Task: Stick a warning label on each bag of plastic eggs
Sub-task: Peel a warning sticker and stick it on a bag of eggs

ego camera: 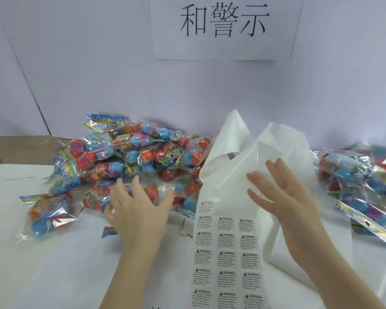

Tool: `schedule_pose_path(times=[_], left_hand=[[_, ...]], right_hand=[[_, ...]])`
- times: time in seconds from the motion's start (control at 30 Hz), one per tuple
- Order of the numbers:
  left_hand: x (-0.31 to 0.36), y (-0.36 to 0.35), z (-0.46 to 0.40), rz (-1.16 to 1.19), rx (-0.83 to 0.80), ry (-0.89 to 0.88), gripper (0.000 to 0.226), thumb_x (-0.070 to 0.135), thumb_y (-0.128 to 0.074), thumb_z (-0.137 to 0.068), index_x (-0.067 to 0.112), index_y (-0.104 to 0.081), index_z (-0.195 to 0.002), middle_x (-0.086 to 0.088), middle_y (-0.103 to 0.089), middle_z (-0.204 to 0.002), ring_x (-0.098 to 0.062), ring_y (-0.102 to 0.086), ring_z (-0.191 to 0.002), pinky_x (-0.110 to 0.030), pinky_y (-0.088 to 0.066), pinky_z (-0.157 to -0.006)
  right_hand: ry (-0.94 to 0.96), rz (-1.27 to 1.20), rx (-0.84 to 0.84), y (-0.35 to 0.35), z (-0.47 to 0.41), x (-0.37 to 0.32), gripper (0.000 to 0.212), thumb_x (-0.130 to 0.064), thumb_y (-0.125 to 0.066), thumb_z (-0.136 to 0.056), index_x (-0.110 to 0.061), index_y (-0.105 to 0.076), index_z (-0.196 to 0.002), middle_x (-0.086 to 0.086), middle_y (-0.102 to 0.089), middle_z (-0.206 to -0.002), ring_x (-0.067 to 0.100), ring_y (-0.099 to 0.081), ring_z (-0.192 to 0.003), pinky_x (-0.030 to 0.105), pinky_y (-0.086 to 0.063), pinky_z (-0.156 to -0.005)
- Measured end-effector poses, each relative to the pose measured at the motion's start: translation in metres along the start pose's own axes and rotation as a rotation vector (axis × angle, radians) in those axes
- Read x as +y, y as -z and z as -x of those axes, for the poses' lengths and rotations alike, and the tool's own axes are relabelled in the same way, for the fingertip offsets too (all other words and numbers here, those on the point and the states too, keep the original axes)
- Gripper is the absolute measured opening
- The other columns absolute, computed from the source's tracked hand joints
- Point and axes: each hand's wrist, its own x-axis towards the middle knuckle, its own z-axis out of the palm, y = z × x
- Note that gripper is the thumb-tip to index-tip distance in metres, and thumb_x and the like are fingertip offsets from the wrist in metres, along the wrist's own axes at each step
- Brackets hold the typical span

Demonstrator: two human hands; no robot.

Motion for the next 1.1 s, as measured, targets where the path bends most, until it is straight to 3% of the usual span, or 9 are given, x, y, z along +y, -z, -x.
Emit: schedule_pose_path(times=[0.13, 0.23, 0.4, 0.53, 0.73, 0.83, 0.97, 1.03, 1.1], left_hand=[[-0.012, -0.003, -0.006, -0.258, -0.19, -0.01, 0.091, 0.077, -0.039, -0.077, 0.027, -0.014, -0.149, -0.004, -0.015, -0.158, -0.026, -0.008, -0.145, -0.053, -0.013, -0.112], [-0.01, -0.001, -0.004, -0.228, -0.114, -0.063, 0.07, 0.06, -0.052, -0.085, 0.028, -0.03, -0.144, -0.001, -0.033, -0.151, -0.024, -0.03, -0.136, -0.047, -0.026, -0.105], [-0.003, 0.008, -0.001, 0.112, 0.163, -0.094, 0.044, 0.028, -0.066, -0.086, 0.015, -0.057, -0.127, -0.01, -0.06, -0.124, -0.033, -0.053, -0.116, -0.045, -0.039, -0.092], [0.013, 0.015, 0.007, 0.394, 0.509, -0.531, 0.054, 0.024, -0.072, -0.079, 0.0, -0.056, -0.125, -0.02, -0.057, -0.127, -0.023, -0.054, -0.116, -0.034, -0.035, -0.097], [0.028, 0.012, 0.028, 0.484, 0.34, -1.122, 0.059, 0.032, -0.069, -0.079, 0.006, -0.045, -0.126, -0.005, -0.051, -0.129, -0.013, -0.054, -0.115, -0.038, -0.046, -0.092], [0.032, 0.012, 0.038, 0.502, 0.244, -1.197, 0.065, 0.038, -0.07, -0.079, 0.006, -0.044, -0.129, -0.007, -0.048, -0.135, -0.017, -0.049, -0.126, -0.036, -0.043, -0.101], [0.035, 0.016, 0.037, 0.414, 0.341, -1.068, 0.089, 0.063, -0.064, -0.065, 0.015, -0.034, -0.134, -0.007, -0.035, -0.148, -0.015, -0.03, -0.137, -0.04, -0.024, -0.108], [0.039, 0.021, 0.039, 0.546, 0.359, -0.928, 0.099, 0.069, -0.063, -0.051, 0.019, -0.033, -0.132, -0.005, -0.032, -0.14, -0.005, -0.022, -0.137, -0.034, -0.022, -0.109], [0.042, 0.024, 0.042, 0.716, 0.388, -0.833, 0.099, 0.076, -0.061, -0.051, 0.018, -0.034, -0.128, -0.002, -0.032, -0.13, 0.0, -0.024, -0.13, -0.019, -0.025, -0.106]], right_hand=[[0.244, 0.317, -0.043, -0.005, 0.007, 0.009, 0.057, -0.034, -0.071, -0.067, -0.035, -0.054, -0.12, -0.023, -0.057, -0.121, -0.005, -0.064, -0.095, 0.01, -0.049, -0.069], [0.513, 0.57, -0.045, -0.005, 0.009, 0.013, 0.036, -0.015, -0.072, -0.08, -0.034, -0.059, -0.108, -0.016, -0.061, -0.109, 0.0, -0.063, -0.086, 0.008, -0.046, -0.066], [0.677, 0.759, -0.055, -0.011, 0.012, 0.016, 0.023, -0.023, -0.064, -0.077, -0.03, -0.063, -0.098, -0.022, -0.06, -0.096, 0.007, -0.06, -0.074, 0.017, -0.048, -0.063], [0.528, 0.634, -0.145, -0.014, 0.016, 0.016, 0.008, -0.034, -0.061, -0.079, -0.038, -0.068, -0.077, -0.018, -0.068, -0.082, 0.004, -0.061, -0.07, 0.011, -0.045, -0.059], [0.043, 0.138, -0.302, -0.01, 0.008, 0.002, 0.057, -0.063, -0.064, -0.058, -0.021, -0.071, -0.097, 0.009, -0.073, -0.085, 0.025, -0.069, -0.071, 0.03, -0.057, -0.062], [-0.028, 0.114, -0.315, -0.005, 0.009, -0.004, 0.05, -0.04, -0.076, -0.058, -0.015, -0.068, -0.101, 0.01, -0.072, -0.081, 0.031, -0.069, -0.07, 0.028, -0.055, -0.056], [-0.047, 0.059, -0.227, -0.002, 0.009, -0.008, 0.012, -0.018, -0.069, -0.056, -0.019, -0.072, -0.068, 0.003, -0.063, -0.058, 0.014, -0.059, -0.049, 0.016, -0.042, -0.041], [-0.04, -0.027, -0.171, -0.003, 0.009, -0.01, 0.021, -0.007, -0.071, -0.045, -0.019, -0.069, -0.061, 0.0, -0.061, -0.056, 0.01, -0.055, -0.045, 0.014, -0.037, -0.037], [-0.035, -0.147, -0.116, -0.004, 0.009, -0.01, 0.025, -0.021, -0.071, -0.038, -0.018, -0.066, -0.062, -0.003, -0.062, -0.061, 0.009, -0.055, -0.047, 0.015, -0.038, -0.038]])
